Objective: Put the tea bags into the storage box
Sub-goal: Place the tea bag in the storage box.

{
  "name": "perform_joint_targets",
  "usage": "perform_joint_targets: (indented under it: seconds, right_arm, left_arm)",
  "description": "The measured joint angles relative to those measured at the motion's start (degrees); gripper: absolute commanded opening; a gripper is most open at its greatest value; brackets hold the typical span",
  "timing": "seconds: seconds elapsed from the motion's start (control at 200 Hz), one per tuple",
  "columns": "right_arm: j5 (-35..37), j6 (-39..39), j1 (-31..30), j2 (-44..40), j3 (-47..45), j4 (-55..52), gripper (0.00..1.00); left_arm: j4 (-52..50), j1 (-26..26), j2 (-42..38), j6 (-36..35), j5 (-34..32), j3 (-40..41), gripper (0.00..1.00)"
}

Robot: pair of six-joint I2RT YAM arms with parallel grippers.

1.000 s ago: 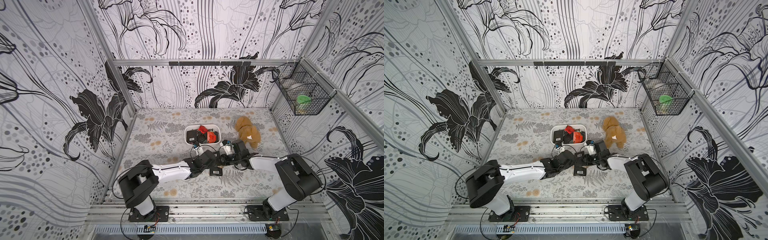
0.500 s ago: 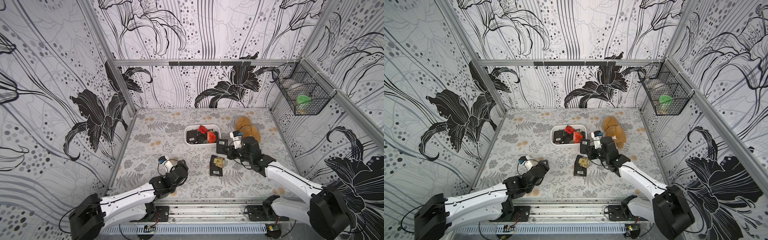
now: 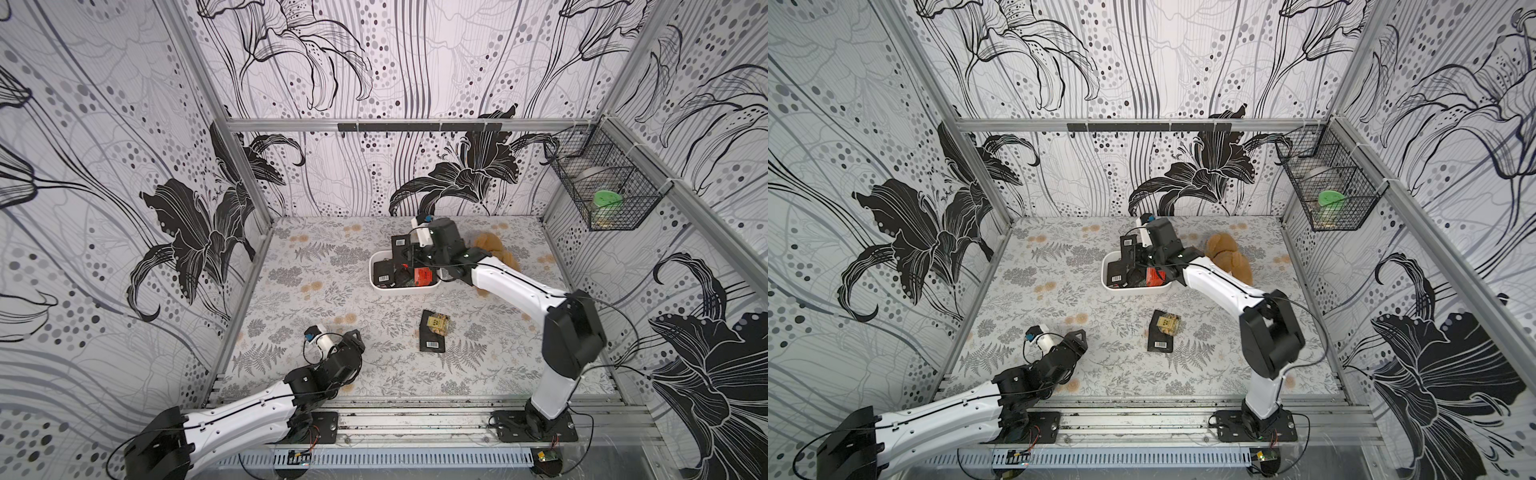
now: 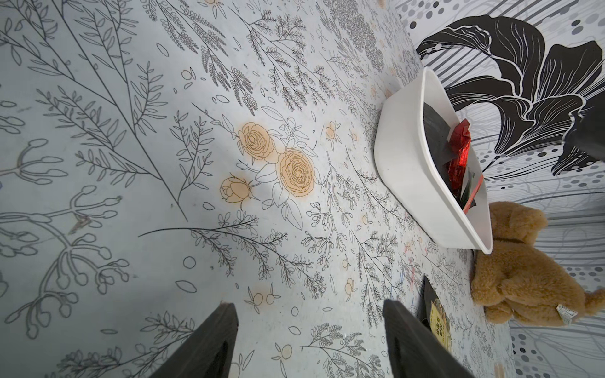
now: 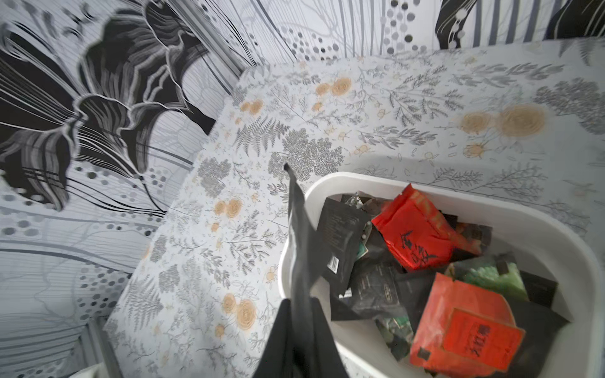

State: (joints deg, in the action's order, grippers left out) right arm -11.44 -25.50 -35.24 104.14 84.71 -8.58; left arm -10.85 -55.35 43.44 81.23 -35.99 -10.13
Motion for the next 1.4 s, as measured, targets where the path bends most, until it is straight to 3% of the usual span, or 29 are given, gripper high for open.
perform_joint_targets:
  seconds: [0.305, 0.491, 0.626, 0.796, 1.006, 1.166, 1.402]
  right_arm:
    - [1.88, 2.56, -0.87, 22.14, 17.75, -9.70, 0.00]
    - [2.51, 3.21, -1.25, 24.52, 19.21, -11.34, 0.31]
    - [4.31, 4.37, -1.36, 23.37, 17.62, -11.26, 0.44]
    - [7.37, 5.35, -1.40, 10.93, 4.02, -10.99, 0.48]
    - [12.04, 5.42, -1.38, -14.78, -13.49, -9.01, 0.49]
    - [13.70, 4.55, -0.57, -31.23, -28.57, -5.27, 0.51]
    - [4.83, 1.44, 11.82, -41.40, -50.56, -1.14, 0.58]
  left_arm:
    - [-0.90, 0.02, 0.33, 0.22, 0.13, 0.57, 0.75]
    - [-2.01, 0.15, 1.20, 0.13, 0.11, 0.50, 0.76]
    - [-3.30, 0.17, 1.49, -0.81, 0.22, -0.87, 0.76]
    - [-3.76, 0.17, 1.95, -3.48, 0.48, -5.57, 0.76]
    - [-0.87, 0.15, 5.33, -7.08, 3.65, -10.36, 0.76]
    - [6.12, 0.17, 12.94, -10.60, 9.42, -12.41, 0.74]
    - [13.62, 0.15, 29.38, -13.94, 19.17, -22.38, 0.60]
